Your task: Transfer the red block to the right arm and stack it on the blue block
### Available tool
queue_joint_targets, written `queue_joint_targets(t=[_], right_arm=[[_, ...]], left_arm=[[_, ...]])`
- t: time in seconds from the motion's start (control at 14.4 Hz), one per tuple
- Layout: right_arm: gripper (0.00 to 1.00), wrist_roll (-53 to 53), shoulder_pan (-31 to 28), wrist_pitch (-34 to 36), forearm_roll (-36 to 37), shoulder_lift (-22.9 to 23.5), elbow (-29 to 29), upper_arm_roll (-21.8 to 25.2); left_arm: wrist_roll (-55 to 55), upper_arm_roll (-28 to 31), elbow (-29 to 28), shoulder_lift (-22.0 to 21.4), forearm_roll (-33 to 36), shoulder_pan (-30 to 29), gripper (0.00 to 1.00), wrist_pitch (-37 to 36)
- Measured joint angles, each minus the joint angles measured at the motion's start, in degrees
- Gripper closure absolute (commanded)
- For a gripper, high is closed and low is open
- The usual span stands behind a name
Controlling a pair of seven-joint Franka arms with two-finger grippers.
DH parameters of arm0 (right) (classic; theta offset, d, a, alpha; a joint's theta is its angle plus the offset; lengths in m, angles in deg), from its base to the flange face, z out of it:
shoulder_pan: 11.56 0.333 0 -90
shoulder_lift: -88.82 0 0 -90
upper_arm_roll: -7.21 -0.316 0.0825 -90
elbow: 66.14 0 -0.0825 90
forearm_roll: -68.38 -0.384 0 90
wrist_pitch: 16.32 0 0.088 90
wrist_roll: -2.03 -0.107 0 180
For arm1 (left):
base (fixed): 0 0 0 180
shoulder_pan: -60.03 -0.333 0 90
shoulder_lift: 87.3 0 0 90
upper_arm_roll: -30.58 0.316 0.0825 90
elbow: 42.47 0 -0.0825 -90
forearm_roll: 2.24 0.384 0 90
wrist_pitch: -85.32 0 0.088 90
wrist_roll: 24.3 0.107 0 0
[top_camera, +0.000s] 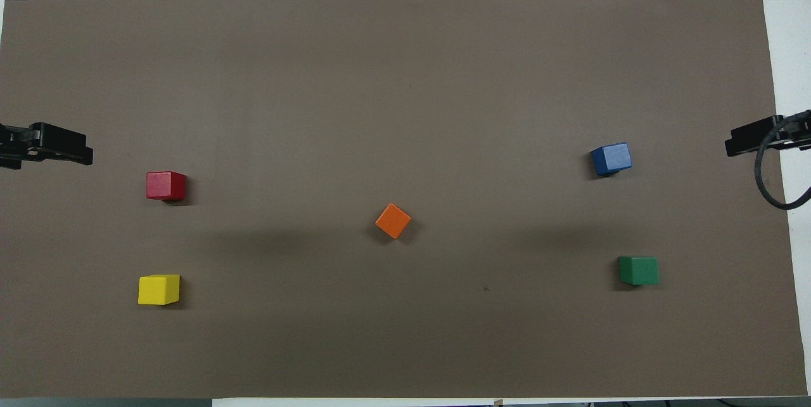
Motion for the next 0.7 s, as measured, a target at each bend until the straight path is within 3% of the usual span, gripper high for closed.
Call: queue_joint_targets(t=[0.7], right_arm=[[0.0, 0.0, 0.0, 0.0, 0.0, 0.0, 0.0, 0.0]], left_arm=[[-0.01, 0.24, -1.36, 0.02, 0.0, 0.0, 0.0, 0.06]])
